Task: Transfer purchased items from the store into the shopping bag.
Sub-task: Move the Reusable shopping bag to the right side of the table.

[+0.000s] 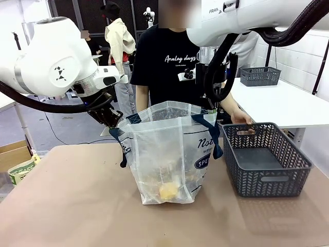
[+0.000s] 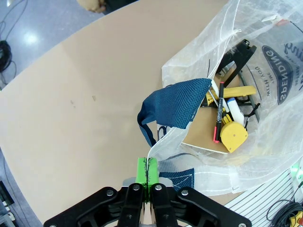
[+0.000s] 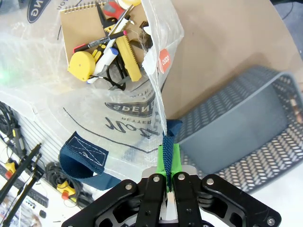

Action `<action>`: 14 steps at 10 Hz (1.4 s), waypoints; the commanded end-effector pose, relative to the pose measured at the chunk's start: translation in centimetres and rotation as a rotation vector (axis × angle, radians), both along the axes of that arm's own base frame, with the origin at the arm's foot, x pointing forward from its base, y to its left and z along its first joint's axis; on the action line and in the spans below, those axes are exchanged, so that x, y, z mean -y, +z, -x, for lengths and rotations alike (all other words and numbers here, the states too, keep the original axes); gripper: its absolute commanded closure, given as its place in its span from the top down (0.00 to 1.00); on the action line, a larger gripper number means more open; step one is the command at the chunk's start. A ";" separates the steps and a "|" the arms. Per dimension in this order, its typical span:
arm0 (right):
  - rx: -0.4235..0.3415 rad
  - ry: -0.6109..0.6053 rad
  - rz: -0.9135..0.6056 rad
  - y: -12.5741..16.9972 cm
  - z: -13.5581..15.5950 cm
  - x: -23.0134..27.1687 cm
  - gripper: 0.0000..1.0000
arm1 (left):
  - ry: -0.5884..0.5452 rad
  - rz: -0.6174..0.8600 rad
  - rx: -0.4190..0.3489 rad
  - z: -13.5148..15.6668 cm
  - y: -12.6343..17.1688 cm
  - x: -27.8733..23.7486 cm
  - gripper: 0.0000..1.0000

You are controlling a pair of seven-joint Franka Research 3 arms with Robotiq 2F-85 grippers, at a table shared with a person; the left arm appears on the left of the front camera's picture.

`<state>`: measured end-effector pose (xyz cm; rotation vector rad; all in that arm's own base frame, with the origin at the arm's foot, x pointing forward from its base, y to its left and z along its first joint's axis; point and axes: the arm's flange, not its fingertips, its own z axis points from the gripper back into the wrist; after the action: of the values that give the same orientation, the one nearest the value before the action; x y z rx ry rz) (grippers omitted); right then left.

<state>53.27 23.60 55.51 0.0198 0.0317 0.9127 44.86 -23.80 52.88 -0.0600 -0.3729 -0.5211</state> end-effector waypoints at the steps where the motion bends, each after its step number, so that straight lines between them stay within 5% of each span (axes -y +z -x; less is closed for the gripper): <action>1: 0.000 0.000 0.001 -0.1 0.0 0.0 0.00 | 0.001 0.000 0.001 0.0 0.0 -0.1 0.00; 14: 0.000 0.000 0.000 0.0 0.0 0.0 0.00 | 0.000 0.000 0.000 0.0 0.0 0.0 0.00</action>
<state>53.27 23.60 55.51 0.0198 0.0317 0.9127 44.85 -23.80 52.88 -0.0600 -0.3729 -0.5211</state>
